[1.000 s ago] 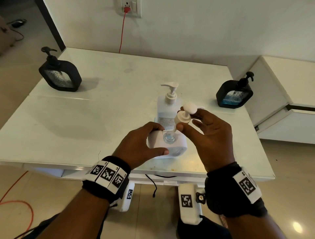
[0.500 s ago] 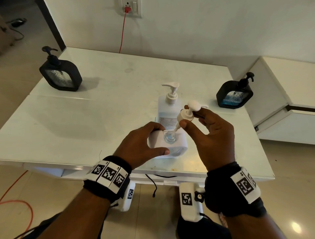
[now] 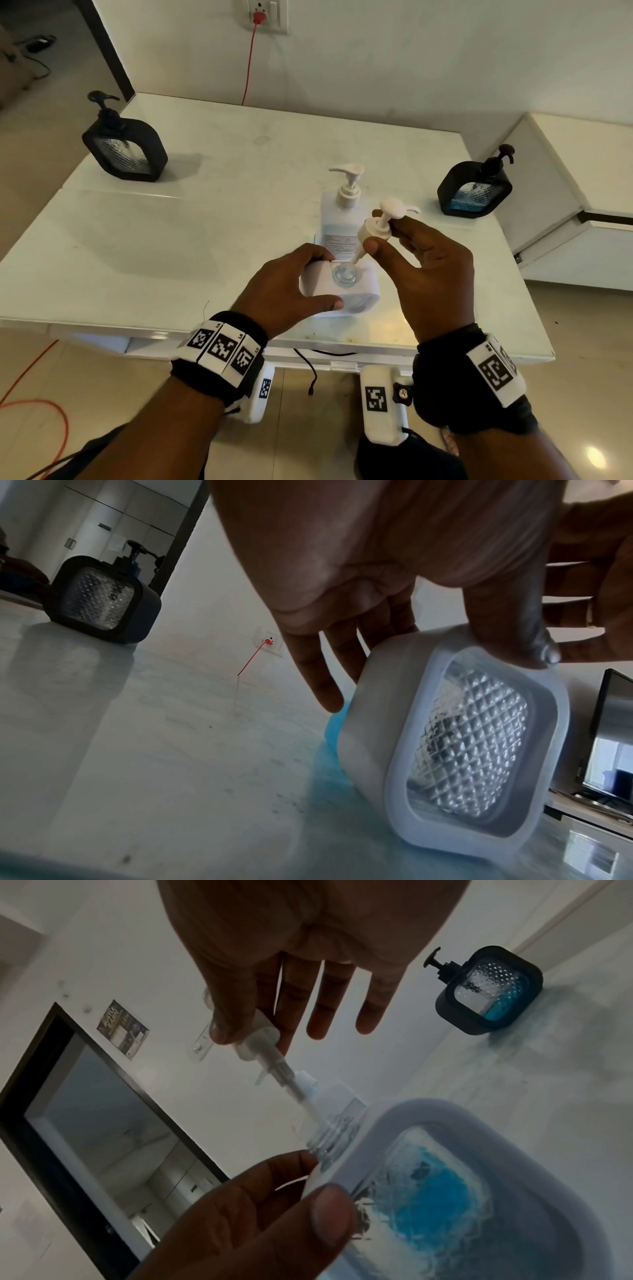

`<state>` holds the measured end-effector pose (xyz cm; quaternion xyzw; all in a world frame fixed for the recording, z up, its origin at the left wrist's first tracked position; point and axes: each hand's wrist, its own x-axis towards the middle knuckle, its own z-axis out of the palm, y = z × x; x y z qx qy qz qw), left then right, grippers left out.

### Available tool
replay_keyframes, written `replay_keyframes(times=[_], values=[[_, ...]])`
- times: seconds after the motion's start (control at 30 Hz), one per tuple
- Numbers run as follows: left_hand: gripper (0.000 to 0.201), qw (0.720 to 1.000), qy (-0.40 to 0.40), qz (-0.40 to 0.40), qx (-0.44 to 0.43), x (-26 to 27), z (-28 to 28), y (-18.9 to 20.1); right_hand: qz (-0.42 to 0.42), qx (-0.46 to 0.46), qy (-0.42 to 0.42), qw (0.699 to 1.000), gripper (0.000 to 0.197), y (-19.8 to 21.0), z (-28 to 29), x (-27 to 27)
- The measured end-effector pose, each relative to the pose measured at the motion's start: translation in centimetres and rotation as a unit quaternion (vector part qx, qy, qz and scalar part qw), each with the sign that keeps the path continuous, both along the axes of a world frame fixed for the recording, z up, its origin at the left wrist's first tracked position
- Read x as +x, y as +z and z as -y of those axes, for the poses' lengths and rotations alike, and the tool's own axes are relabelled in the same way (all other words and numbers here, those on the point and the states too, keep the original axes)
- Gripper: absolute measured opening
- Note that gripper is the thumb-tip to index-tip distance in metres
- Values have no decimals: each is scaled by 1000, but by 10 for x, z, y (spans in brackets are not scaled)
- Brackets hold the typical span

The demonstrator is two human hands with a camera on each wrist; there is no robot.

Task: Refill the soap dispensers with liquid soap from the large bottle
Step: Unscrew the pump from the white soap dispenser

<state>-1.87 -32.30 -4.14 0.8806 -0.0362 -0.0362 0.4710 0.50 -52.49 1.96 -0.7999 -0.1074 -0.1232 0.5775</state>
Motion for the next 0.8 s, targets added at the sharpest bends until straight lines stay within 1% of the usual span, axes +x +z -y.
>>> replay_keyframes(times=[0.07, 0.17, 0.37, 0.43, 0.5, 0.57, 0.6, 0.67, 0.7, 0.73, 0.77, 0.8], values=[[60, 1000, -1, 1, 3, 0, -1, 0, -14, 25, 0, 1000, 37, 3, 0, 1], [59, 1000, 8, 14, -1, -1, -1, 1, -21, 91, 3, 996, 31, 11, 1, 2], [62, 999, 12, 40, 3, -1, -1, 1, -7, 167, -41, 985, 18, 32, 12, 3], [65, 999, 8, 45, 9, -1, -2, -1, -7, 192, -61, 980, 20, 43, 21, 5], [63, 999, 9, 45, 8, -1, -3, -1, -25, 186, -89, 978, 26, 51, 35, 16], [62, 999, 7, 42, 5, 0, -3, -2, -65, 124, -113, 984, 29, 49, 51, 39], [62, 999, 6, 43, 6, 1, -3, -2, -87, 74, -117, 987, 29, 46, 57, 55], [60, 999, 6, 49, 9, 1, -4, -3, -114, -78, -106, 985, 29, 33, 64, 87], [59, 999, 8, 51, 11, 1, -5, -3, -126, -168, -93, 973, 31, 24, 64, 102], [59, 998, 7, 54, 11, 2, -6, -2, -142, -248, -83, 955, 34, 15, 63, 114], [59, 998, 6, 57, 14, 2, -7, -2, -168, -307, -77, 934, 38, 6, 60, 125], [60, 998, 4, 60, 16, 3, -8, -2, -200, -346, -72, 914, 42, -3, 57, 134]])
